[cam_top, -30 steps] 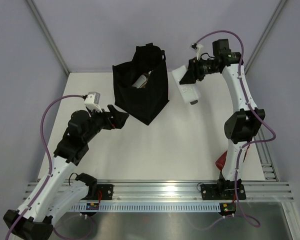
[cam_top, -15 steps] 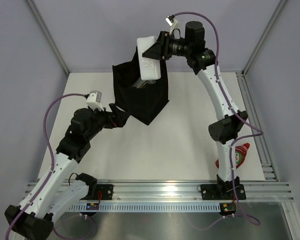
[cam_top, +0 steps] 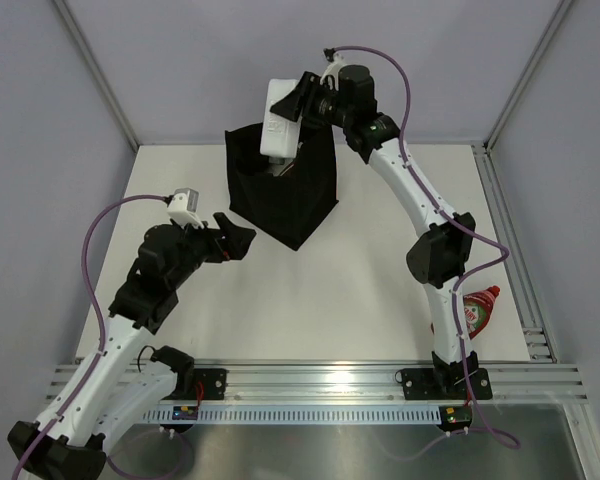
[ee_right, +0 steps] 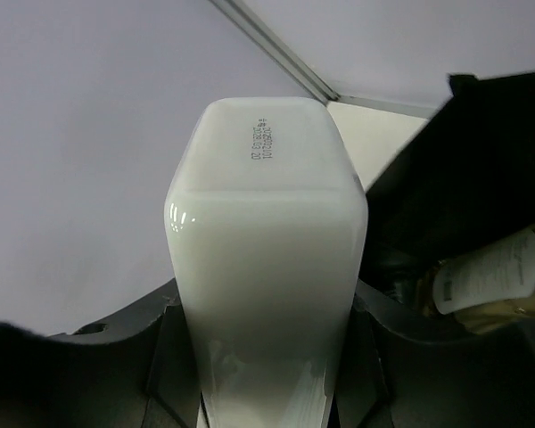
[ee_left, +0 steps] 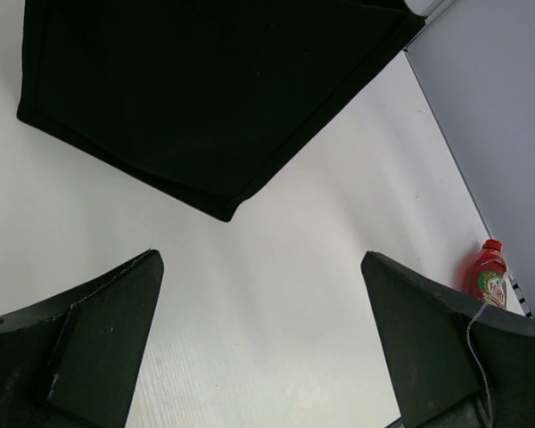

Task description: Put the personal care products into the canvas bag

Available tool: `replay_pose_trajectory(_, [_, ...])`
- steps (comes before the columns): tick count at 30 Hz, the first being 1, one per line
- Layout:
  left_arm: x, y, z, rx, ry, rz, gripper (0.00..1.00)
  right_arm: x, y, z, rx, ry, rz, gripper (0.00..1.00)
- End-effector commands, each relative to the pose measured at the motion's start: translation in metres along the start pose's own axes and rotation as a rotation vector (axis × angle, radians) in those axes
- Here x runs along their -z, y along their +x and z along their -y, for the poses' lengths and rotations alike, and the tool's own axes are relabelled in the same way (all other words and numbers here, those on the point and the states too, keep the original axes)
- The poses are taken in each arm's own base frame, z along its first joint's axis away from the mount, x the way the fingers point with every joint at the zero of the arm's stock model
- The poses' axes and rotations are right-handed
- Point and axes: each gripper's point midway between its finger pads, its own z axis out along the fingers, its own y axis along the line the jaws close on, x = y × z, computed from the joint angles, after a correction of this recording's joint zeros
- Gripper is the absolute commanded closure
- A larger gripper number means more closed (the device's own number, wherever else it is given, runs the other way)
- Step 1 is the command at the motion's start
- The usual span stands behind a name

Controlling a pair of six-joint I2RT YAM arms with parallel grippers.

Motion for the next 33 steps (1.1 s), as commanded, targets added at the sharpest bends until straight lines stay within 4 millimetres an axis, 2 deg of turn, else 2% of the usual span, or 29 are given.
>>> replay_pose_trajectory(1, [0.000,-0.008,-0.002,-0.003,-0.011,0.047,0.01,0.009,-0.036,-0.017,0.078,-0.006,0.143,1.00])
replay_pose_trajectory(3, [-0.002,-0.006,-0.005,-0.005,-0.017,0.050,0.01,0.010,-0.026,-0.008,0.085,0.020,0.123,1.00])
replay_pose_trajectory(4, [-0.003,-0.006,-0.005,-0.007,-0.017,0.052,0.01,0.008,-0.013,0.005,0.082,0.040,0.099,1.00])
replay_pose_trajectory(6, [-0.006,-0.004,-0.005,-0.008,-0.014,0.047,0.01,0.011,-0.008,0.010,0.105,0.071,0.090,1.00])
replay_pose_trajectory(7, [-0.007,-0.004,-0.005,-0.010,-0.013,0.043,0.01,0.010,0.002,0.018,0.100,0.090,0.063,1.00])
replay_pose_trajectory(16, [-0.010,0.006,-0.007,-0.036,-0.005,0.007,0.01,-0.010,0.043,0.063,0.183,0.196,-0.047,1.00])
replay_pose_trajectory(20, [-0.005,0.010,-0.012,-0.038,-0.022,0.012,0.01,-0.014,0.060,0.072,0.181,0.208,-0.097,0.98])
replay_pose_trajectory(22, [-0.002,0.011,-0.013,-0.040,-0.023,0.021,0.01,-0.015,0.066,0.072,0.187,0.200,-0.113,0.90])
replay_pose_trajectory(25, [0.002,0.011,-0.015,-0.038,-0.025,0.031,0.01,-0.014,0.064,0.062,0.212,0.165,-0.115,0.71])
replay_pose_trajectory(26, [0.002,0.013,-0.016,-0.035,-0.028,0.028,0.01,-0.013,0.063,0.060,0.222,0.152,-0.118,0.64])
replay_pose_trajectory(27, [0.002,0.013,-0.015,-0.035,-0.025,0.030,0.01,-0.013,0.062,0.056,0.231,0.134,-0.120,0.52])
replay_pose_trajectory(30, [0.003,0.013,-0.015,-0.035,-0.025,0.028,0.01,-0.011,0.055,0.042,0.259,0.094,-0.111,0.43])
replay_pose_trajectory(31, [0.003,0.013,-0.015,-0.035,-0.023,0.028,0.01,-0.009,0.050,0.036,0.271,0.081,-0.102,0.33])
replay_pose_trajectory(33, [0.003,0.011,-0.013,-0.036,-0.020,0.030,0.01,-0.006,0.042,0.029,0.300,0.067,-0.087,0.24])
